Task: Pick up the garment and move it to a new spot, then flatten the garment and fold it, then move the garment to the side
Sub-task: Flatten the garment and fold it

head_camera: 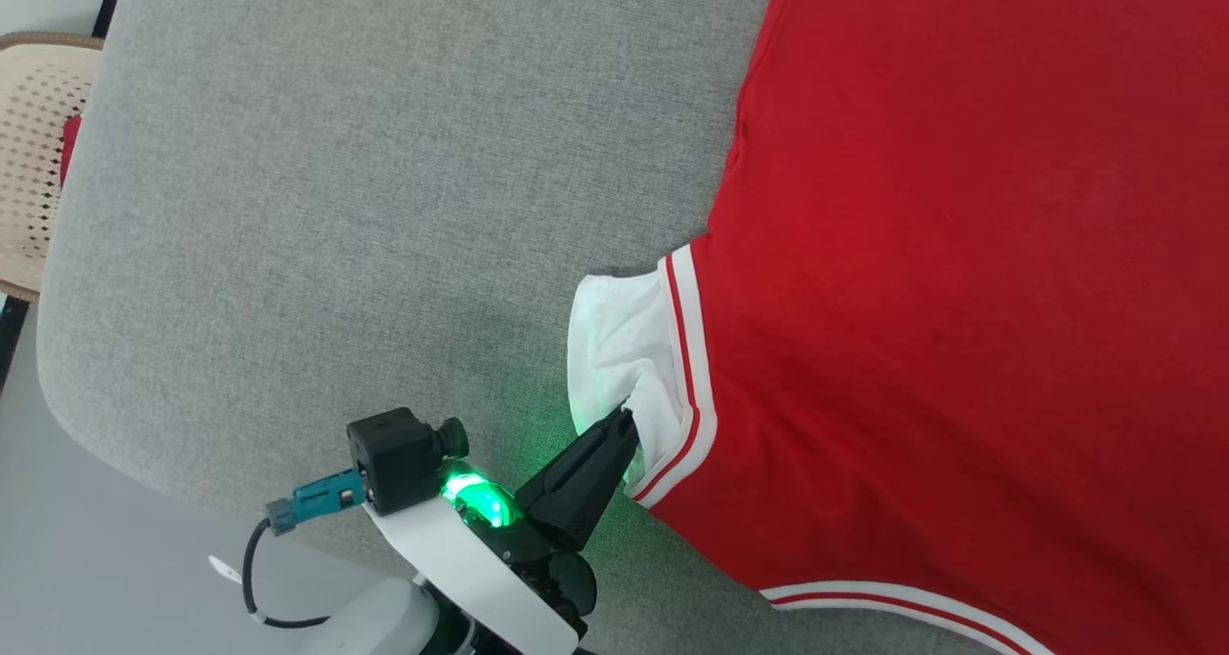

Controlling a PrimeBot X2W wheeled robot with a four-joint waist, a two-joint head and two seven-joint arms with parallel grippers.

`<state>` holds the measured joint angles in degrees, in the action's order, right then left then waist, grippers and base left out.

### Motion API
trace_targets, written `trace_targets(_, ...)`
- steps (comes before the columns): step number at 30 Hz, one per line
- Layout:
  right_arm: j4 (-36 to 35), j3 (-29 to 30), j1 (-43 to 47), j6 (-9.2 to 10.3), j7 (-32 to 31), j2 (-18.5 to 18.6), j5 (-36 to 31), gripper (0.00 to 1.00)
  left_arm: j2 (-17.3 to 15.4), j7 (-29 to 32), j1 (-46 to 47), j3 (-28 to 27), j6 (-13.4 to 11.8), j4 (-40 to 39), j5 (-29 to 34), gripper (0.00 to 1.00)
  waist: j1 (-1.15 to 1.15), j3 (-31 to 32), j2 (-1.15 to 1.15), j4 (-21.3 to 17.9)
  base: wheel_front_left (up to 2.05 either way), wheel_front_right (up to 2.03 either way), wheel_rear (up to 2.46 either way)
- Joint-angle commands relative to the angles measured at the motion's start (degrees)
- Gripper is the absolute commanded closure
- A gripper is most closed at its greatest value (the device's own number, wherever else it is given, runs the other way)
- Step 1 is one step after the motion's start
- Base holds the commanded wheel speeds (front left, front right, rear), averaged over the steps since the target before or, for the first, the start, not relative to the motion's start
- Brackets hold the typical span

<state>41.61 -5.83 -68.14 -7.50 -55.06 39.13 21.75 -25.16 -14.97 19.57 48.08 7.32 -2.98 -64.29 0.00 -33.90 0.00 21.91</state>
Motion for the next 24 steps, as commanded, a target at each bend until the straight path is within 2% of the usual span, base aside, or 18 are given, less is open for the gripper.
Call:
trace_targets(1,2.49,-1.06,1.34,0.02,-2.04,-1.42,-0.34,0.0,0.43,-0.3,0.51,-0.08,0.24,-0.26,-0.23,1.0,0.0,-0.14,0.0,0.17,0.0,0.0,0.0)
trace_targets(3,3.0,-2.13,1.4,0.0,-3.49,-2.33,0.7,0.0,0.56,-0.3,0.5,-0.14,0.25,-0.29,-0.31,1.0,0.0,-0.12,0.0,0.06,0.0,0.0,0.0)
trace_targets(4,2.79,-2.7,1.4,0.0,-3.56,-2.51,1.15,0.55,0.59,-0.3,0.48,-0.26,0.25,-0.28,-0.32,1.0,0.0,-0.09,0.0,-0.06,0.0,0.0,0.0)
trace_targets(5,2.83,-2.87,1.35,0.0,-3.46,-2.51,1.77,0.99,0.68,-0.3,0.55,-0.34,0.25,-0.33,-0.32,1.0,0.0,-0.01,0.0,-0.16,0.0,0.0,0.0)
trace_targets(9,2.77,-3.06,1.41,0.02,-1.05,-1.8,3.15,1.0,0.92,-0.31,0.5,-1.18,0.25,-0.59,-0.54,1.0,0.0,1.44,0.0,-0.78,0.0,0.0,0.0)
trace_targets(14,-1.84,-7.71,5.17,0.02,0.1,-0.15,7.55,1.0,0.35,-0.31,-2.22,-3.77,0.25,-0.61,-1.28,1.0,0.0,5.33,0.0,-2.92,0.0,0.0,0.0)
trace_targets(18,-9.23,-10.75,11.22,0.03,0.05,3.56,14.62,1.0,-0.63,-0.31,-4.37,-5.17,0.25,-0.09,-2.05,1.0,0.0,9.01,0.0,-5.4,0.0,0.0,0.0)
trace_targets(24,-22.84,-12.13,26.1,0.03,-2.35,11.73,25.56,1.0,-2.42,-0.31,-6.88,-6.73,0.25,1.3,-1.87,1.0,0.0,12.6,0.0,-9.36,0.0,0.0,0.0)
